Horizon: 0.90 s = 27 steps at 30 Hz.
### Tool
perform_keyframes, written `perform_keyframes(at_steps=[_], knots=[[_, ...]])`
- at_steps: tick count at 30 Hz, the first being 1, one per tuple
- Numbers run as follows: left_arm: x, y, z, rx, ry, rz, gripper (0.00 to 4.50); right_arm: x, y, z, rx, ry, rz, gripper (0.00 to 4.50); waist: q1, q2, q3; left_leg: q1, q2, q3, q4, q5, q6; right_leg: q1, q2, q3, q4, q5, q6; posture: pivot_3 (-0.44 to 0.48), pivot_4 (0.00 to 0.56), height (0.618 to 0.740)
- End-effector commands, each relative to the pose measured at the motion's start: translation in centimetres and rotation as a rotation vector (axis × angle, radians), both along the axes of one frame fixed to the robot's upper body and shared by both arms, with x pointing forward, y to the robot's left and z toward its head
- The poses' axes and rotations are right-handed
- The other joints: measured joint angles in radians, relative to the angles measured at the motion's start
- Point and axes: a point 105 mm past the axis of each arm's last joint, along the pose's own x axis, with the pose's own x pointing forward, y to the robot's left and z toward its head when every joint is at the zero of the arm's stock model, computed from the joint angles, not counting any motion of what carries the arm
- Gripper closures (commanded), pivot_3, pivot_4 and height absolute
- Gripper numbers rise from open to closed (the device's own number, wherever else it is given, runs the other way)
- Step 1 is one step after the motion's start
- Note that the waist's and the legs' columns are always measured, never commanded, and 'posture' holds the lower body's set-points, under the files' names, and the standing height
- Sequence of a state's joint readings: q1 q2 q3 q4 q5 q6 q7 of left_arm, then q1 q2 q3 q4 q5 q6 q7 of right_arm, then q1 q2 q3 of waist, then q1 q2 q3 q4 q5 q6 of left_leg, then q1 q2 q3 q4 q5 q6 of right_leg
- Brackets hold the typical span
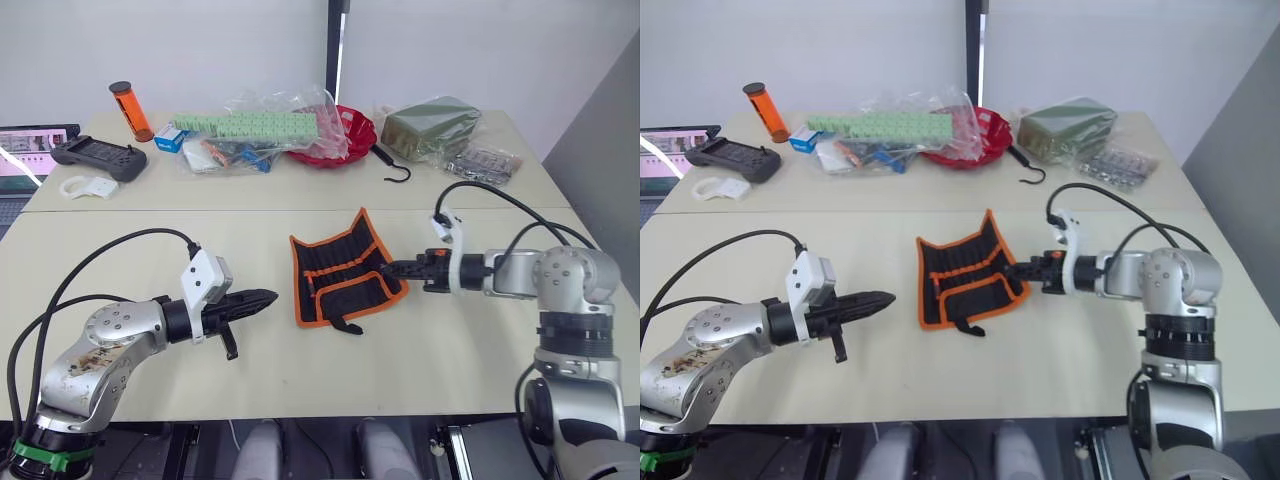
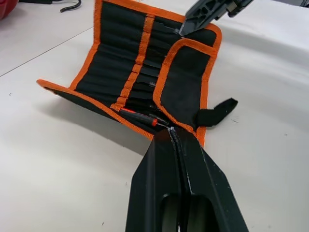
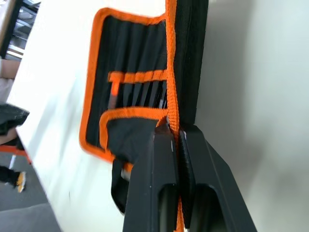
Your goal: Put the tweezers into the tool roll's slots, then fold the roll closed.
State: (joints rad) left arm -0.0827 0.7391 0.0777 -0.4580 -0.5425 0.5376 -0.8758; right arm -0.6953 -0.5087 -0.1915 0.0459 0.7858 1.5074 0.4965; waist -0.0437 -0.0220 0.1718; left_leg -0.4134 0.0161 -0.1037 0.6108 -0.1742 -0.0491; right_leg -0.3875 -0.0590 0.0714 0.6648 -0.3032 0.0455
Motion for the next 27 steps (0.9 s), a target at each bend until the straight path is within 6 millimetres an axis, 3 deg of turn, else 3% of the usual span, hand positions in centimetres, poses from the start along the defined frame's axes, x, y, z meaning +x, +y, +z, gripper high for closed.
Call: perform_keyframes(at_steps=[1, 14, 27], knots=[[-0.2, -0.4, 0.4, -0.005, -0.038, -0.006, 4.5, -0.6, 1.6, 0.5, -0.075, -0.029, 0.053, 4.47, 0.002, 0.0, 0.0, -0.001, 0.0, 0.0, 0.0, 0.0, 0.0, 0.0, 0.0, 0.0, 0.0, 0.0, 0.0, 0.0, 0.15, 0.74], [-0.2, -0.4, 0.1, 0.001, -0.044, 0.001, 4.5, -0.6, 4.5, -2.1, -0.104, 0.061, 0.039, 4.47, 0.0, 0.0, 0.0, -0.001, 0.0, 0.0, 0.0, 0.0, 0.0, -0.001, 0.0, 0.0, 0.0, 0.0, 0.0, 0.0, 0.15, 0.74], [0.0, -0.3, 0.1, 0.007, -0.05, 0.001, 4.5, -1.4, 5.7, -2.1, 0.044, 0.104, 0.086, 0.13, 0.0, 0.0, 0.0, 0.0, 0.0, 0.0, 0.0, 0.0, 0.0, -0.001, 0.0, 0.0, 0.002, 0.0, 0.0, 0.0, 0.15, 0.74]])
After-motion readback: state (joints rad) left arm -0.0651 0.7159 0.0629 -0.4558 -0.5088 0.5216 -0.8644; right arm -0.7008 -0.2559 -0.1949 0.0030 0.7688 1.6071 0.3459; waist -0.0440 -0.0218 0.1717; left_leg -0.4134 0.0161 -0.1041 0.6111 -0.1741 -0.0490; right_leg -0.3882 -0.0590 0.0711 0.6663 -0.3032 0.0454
